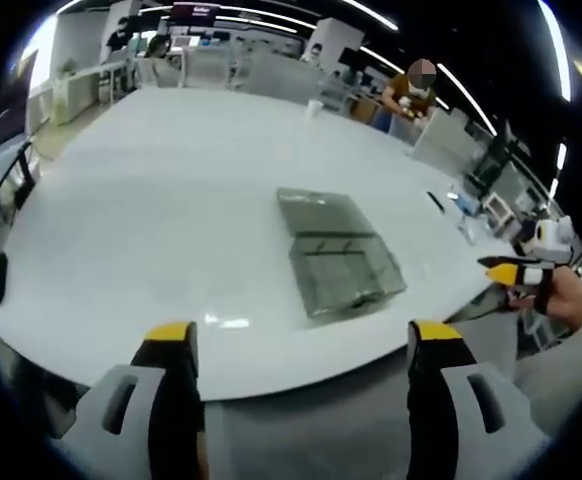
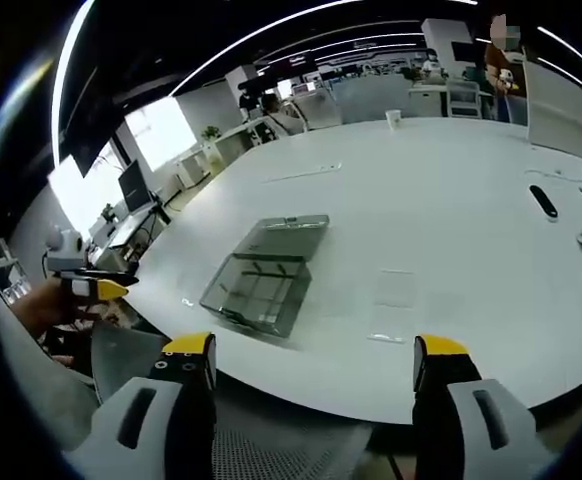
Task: Insert the divider into the dual guide fixture by aligning both edges with the guide slots and pushing it downward to the bottom, including one-sided entry, uneven engagement, binding, and posture correction.
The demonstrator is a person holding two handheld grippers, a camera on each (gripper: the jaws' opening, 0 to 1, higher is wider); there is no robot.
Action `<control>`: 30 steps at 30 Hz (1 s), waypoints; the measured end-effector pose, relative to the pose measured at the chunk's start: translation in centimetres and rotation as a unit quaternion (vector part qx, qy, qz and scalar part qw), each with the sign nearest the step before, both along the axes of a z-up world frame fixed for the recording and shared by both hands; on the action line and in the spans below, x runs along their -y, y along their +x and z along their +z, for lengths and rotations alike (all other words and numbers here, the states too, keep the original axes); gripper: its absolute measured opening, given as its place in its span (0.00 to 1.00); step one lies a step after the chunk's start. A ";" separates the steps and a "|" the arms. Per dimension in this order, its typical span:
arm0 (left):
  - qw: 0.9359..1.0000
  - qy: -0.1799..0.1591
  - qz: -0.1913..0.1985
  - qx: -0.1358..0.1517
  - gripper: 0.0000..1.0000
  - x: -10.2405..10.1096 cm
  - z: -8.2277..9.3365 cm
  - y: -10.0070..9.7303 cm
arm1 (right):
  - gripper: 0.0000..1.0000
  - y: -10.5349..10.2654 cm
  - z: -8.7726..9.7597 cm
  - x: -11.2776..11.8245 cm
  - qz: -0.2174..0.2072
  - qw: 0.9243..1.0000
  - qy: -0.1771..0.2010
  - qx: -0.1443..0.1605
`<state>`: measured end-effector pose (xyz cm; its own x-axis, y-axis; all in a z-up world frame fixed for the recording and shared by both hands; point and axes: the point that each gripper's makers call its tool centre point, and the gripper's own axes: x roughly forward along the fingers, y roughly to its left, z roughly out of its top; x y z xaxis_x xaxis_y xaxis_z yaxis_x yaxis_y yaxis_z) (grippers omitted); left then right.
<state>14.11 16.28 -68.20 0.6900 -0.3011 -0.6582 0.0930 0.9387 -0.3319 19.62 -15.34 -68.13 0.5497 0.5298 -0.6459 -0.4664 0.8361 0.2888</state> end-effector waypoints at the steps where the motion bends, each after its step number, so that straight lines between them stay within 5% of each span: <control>1: 1.000 0.000 -0.001 0.001 0.84 0.1 0.0 0.0 | 0.79 0.0 0.0 0.0 0.000 1.000 0.000 0.000; 30: 1.000 0.001 -0.007 0.012 0.83 0.6 0.6 0.6 | 0.76 0.9 0.3 -0.5 0.022 1.000 0.003 0.006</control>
